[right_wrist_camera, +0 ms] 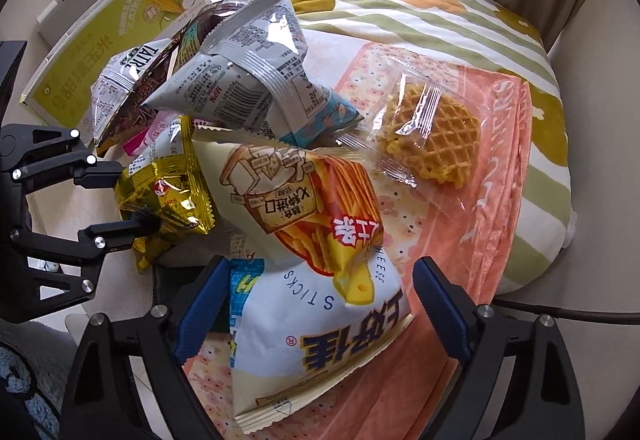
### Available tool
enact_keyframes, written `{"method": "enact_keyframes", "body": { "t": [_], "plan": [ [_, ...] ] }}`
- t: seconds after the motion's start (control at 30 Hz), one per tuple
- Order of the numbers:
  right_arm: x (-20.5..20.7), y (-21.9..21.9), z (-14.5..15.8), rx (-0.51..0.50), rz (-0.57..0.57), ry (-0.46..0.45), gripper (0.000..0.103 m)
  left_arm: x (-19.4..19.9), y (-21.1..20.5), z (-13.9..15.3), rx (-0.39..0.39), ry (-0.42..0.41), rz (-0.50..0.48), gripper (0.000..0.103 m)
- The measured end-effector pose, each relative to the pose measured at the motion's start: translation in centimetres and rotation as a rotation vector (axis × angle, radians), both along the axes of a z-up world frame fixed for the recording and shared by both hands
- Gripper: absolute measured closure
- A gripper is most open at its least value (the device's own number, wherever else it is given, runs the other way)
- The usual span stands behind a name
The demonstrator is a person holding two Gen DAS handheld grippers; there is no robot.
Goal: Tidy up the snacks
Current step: 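Grasp the yellow snack bag with the left tool while the right tool grasps the white stick-snack bag, then carry both bags over the yellow box and release them inside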
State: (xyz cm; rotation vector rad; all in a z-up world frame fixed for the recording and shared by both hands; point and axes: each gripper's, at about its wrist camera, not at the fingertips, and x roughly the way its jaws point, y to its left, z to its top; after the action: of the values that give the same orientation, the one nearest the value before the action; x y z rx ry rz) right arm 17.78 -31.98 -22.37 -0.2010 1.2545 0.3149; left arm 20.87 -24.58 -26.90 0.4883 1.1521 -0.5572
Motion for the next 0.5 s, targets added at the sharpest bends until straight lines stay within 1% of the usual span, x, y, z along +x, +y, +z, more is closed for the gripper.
{"method": "enact_keyframes", "body": {
  "t": [0.17,0.23,0.27,0.33,0.4,0.5],
  "plan": [
    [0.2,0.7,-0.8,-0.009,0.018,0.006,0.013,-0.3,0.8,0.3,-0.016,-0.003,0.015,0.075],
    [0.3,0.8,-1.2,-0.01,0.018,0.013,0.015,-0.2,1.3,0.5,-0.026,-0.004,0.024,0.076],
    [0.3,0.9,-1.3,-0.006,0.018,0.014,0.017,-0.4,1.3,0.6,-0.03,-0.003,0.03,0.076],
    [0.1,1.3,-1.3,-0.006,0.021,0.009,0.025,-0.7,1.8,1.1,-0.035,-0.006,0.043,0.076],
    [-0.2,1.4,-1.1,-0.023,0.019,-0.005,0.036,-0.9,2.3,1.5,-0.04,-0.007,0.055,0.076],
    [-0.8,1.3,-0.9,-0.014,0.002,-0.005,0.039,-1.2,3.0,2.0,-0.057,-0.006,0.072,0.076]
  ]
}}
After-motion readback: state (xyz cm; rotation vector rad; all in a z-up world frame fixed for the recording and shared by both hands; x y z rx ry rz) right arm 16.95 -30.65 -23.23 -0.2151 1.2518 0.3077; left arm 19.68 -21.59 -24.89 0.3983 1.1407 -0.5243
